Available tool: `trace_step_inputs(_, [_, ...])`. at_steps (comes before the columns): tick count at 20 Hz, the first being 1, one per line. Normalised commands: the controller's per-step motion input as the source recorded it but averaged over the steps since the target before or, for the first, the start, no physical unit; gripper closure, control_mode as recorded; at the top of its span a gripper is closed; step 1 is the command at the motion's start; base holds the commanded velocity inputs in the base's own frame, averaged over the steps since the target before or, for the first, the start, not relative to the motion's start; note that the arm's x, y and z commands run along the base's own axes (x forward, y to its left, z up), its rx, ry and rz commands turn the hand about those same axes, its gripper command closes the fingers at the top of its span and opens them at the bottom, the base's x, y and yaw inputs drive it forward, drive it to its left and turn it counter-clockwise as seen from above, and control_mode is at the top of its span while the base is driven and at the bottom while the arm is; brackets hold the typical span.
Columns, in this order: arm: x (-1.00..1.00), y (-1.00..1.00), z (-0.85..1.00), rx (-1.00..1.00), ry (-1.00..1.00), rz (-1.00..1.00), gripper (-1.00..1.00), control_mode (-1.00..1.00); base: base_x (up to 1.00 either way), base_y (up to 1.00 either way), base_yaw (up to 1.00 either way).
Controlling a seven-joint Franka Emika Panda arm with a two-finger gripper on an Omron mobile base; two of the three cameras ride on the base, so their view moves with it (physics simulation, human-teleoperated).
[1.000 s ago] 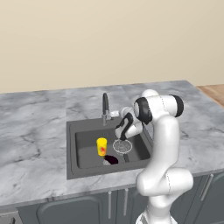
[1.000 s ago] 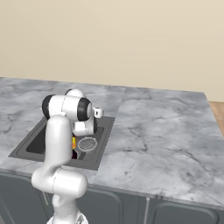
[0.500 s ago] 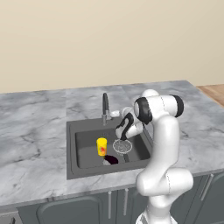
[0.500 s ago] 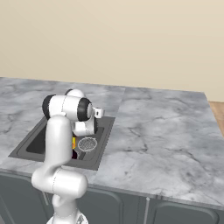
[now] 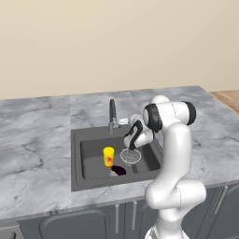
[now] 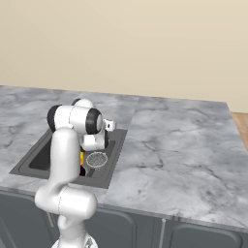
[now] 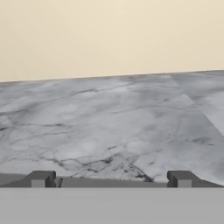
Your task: Pick the cup and strainer and place them in the sink. Then turn on the water.
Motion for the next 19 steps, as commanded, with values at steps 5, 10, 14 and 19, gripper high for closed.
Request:
trace_step_inputs(5, [0.00,-0.63,0.00,0.00,0.00,0.00,-1.00,-1.00,0.00,0.00,0.00])
trace_step_inputs(10, [0.00,-0.58,0.00,0.00,0.00,0.00,-1.00,-1.00,0.00,0.00,0.00])
trace_step_inputs(14, [0.00,-0.59,0.00,0.00,0.00,0.00,-1.00,-1.00,0.00,0.00,0.00])
trace_step_inputs(19, [-0.01,-0.59,0.00,0.00,0.00,0.00,-1.00,-1.00,0.00,0.00,0.00])
